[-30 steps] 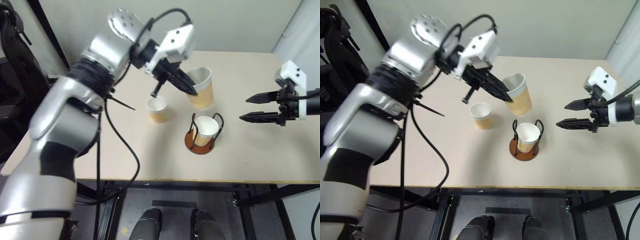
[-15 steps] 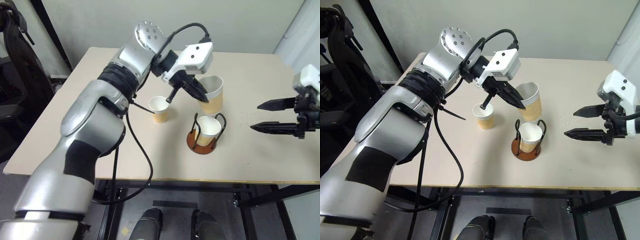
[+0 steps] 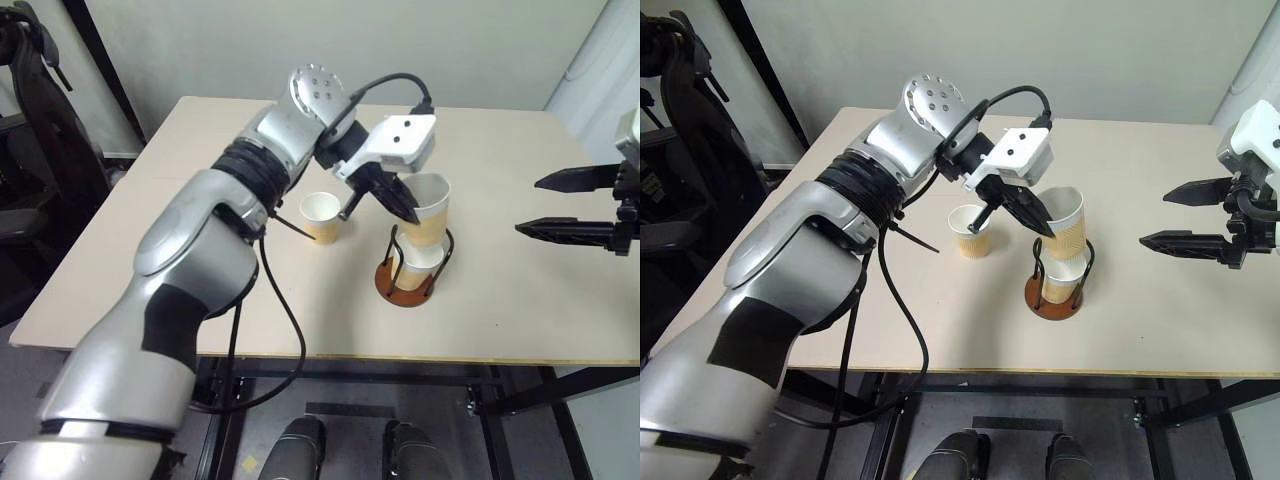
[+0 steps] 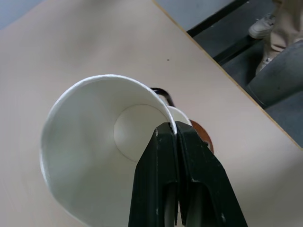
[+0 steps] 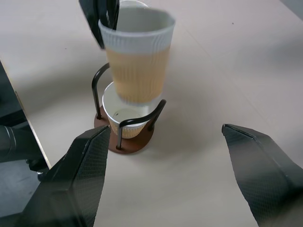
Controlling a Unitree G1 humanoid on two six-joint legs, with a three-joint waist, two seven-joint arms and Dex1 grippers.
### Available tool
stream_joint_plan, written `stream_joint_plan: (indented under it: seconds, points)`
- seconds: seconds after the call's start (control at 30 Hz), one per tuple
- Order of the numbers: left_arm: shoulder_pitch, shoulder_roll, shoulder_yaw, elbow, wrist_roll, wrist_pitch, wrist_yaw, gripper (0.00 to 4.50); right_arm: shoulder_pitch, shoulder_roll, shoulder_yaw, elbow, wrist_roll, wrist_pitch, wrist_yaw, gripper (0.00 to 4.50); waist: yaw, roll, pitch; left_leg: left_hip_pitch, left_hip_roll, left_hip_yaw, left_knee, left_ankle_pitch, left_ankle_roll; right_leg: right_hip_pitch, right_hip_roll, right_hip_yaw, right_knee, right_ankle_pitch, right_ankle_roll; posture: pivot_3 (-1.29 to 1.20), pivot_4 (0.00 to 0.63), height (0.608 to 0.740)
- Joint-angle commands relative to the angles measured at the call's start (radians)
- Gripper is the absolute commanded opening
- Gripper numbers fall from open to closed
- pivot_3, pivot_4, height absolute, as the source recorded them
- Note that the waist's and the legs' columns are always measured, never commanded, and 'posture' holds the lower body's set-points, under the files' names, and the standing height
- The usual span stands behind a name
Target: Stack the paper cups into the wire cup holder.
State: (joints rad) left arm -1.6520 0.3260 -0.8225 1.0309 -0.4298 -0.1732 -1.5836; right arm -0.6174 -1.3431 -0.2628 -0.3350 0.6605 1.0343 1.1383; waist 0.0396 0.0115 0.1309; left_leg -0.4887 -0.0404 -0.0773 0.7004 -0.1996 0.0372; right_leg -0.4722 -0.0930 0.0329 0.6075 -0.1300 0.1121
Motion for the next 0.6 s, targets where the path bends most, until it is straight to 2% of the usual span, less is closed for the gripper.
stream_joint_plan:
  seconds: [0.03,0.2,0.43,0.53,0.6]
  points:
    - [-0.003,-0.006,0.002,0.002,0.011,-0.030,-0.031,0.02,-0.010,-0.026,-0.033,-0.006,0.010,-0.012,-0.008,3.91,0.000,0.000,0.000,0.000,0.000,0.000,0.000,0.000,0.000,0.000,0.000,0.000,0.000,0.000,0.000,0.00,0.150,0.740]
    - [0.018,-0.024,0.002,0.033,0.067,-0.083,-0.031,0.02,0.005,-0.033,-0.051,-0.011,0.018,-0.008,-0.006,3.91,0.000,0.000,0.000,0.000,0.000,0.000,0.000,0.000,0.000,0.000,0.000,0.000,0.000,0.000,0.000,0.00,0.150,0.740]
    - [0.054,-0.092,0.099,0.105,0.172,-0.140,-0.031,0.02,0.008,-0.031,-0.045,-0.014,0.021,-0.007,-0.015,3.91,0.001,0.000,0.000,0.000,0.000,0.001,0.000,0.000,0.000,0.000,0.000,0.000,0.000,0.000,0.001,0.00,0.150,0.740]
    - [0.047,-0.123,0.178,0.135,0.204,-0.140,-0.031,0.65,0.001,-0.028,-0.031,-0.011,0.020,-0.010,-0.021,3.91,0.001,0.000,0.000,0.000,0.000,0.001,0.000,0.000,0.000,0.000,0.000,0.000,0.000,0.000,0.001,0.00,0.150,0.740]
    - [0.034,-0.139,0.236,0.149,0.218,-0.127,-0.031,1.32,-0.002,-0.026,-0.024,-0.006,0.018,-0.014,-0.024,3.91,0.001,0.000,0.000,0.000,0.000,0.001,0.000,0.000,0.001,0.000,0.000,0.000,0.000,0.000,0.001,0.00,0.150,0.740]
